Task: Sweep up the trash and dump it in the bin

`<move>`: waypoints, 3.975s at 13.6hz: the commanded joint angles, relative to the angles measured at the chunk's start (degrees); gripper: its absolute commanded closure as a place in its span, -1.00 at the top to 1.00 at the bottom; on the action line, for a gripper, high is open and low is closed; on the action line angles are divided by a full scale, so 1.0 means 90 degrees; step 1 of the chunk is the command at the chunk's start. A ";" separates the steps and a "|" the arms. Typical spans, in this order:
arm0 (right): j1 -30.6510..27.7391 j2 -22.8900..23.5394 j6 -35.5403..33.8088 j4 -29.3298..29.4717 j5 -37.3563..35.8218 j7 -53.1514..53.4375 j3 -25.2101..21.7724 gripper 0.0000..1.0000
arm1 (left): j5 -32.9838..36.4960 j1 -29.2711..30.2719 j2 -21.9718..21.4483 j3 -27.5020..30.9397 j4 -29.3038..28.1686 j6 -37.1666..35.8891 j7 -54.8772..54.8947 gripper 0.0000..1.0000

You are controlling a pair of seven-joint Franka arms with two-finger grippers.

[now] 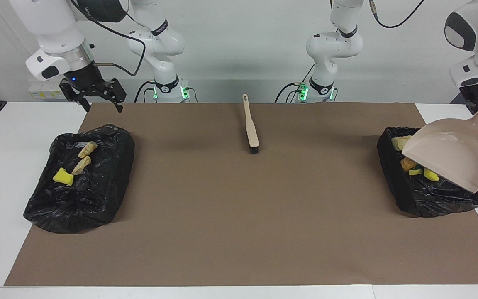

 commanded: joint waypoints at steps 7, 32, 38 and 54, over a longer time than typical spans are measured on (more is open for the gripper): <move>0.0068 0.0142 -0.0060 0.0178 -0.0054 -0.0053 0.0005 1.00 | -0.2392 -0.0026 -0.0415 -0.1953 -0.0968 0.0108 -0.5391 -1.00; 0.0078 0.0142 -0.0060 0.0168 -0.0044 -0.0063 0.0006 1.00 | 0.0479 -0.0750 0.2907 -0.5599 -0.0773 0.3352 -1.3885 1.00; 0.0078 0.0142 -0.0060 0.0168 -0.0044 -0.0063 0.0006 1.00 | 0.0420 -0.0202 0.2242 -0.5385 -0.0753 0.2396 -1.3564 1.00; 0.0078 0.0142 -0.0060 0.0168 -0.0044 -0.0063 0.0006 1.00 | -0.2353 -0.0223 0.0093 -0.2210 -0.0336 -0.0063 -0.8182 1.00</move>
